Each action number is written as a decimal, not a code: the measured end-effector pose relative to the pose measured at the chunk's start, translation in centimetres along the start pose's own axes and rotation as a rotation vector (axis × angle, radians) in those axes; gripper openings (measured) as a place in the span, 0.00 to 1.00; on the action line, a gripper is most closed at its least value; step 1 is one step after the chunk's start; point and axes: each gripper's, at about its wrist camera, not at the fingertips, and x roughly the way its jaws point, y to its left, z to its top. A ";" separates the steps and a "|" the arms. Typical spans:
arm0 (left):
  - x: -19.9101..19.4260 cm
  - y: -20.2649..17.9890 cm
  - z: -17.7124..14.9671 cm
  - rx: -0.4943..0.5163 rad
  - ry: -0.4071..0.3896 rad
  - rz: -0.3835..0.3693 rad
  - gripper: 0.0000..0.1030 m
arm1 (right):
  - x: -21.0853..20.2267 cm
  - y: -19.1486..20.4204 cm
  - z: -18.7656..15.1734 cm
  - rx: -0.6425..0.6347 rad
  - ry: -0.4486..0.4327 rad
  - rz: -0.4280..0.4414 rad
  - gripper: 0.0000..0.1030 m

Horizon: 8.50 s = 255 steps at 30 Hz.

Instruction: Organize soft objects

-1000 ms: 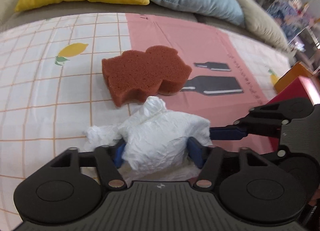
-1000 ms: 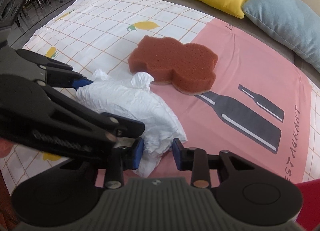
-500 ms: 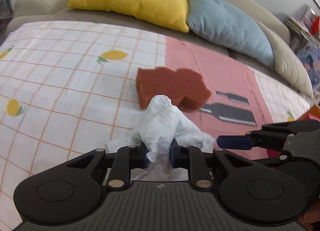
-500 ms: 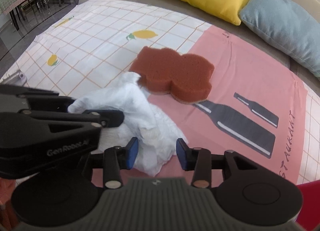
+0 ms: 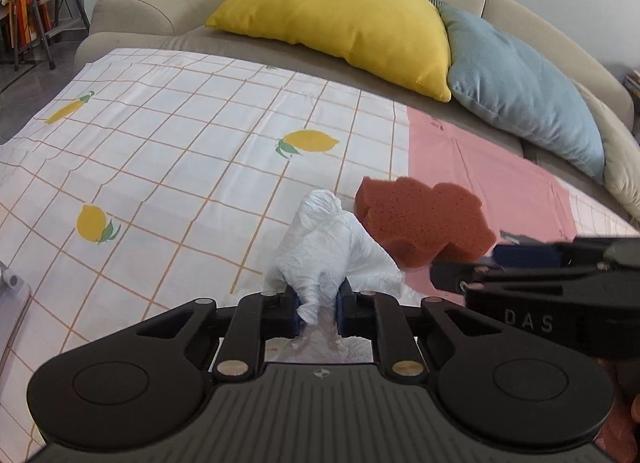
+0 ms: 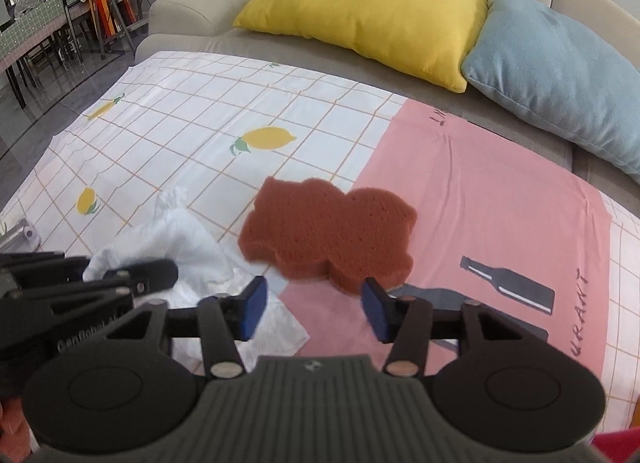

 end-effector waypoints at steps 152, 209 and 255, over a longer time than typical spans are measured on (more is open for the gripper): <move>-5.4 -45.7 -11.6 1.114 0.007 -0.271 0.28 | -25.0 -34.2 -26.6 1.114 -0.245 -0.202 0.43; -29.8 -19.4 -10.9 0.327 -0.391 -0.242 1.00 | -40.1 -6.1 -25.7 0.416 -0.389 -0.403 0.97; -26.2 -19.6 -14.4 0.341 -0.169 -0.076 1.00 | -36.8 -4.3 -26.6 0.362 -0.297 -0.402 0.97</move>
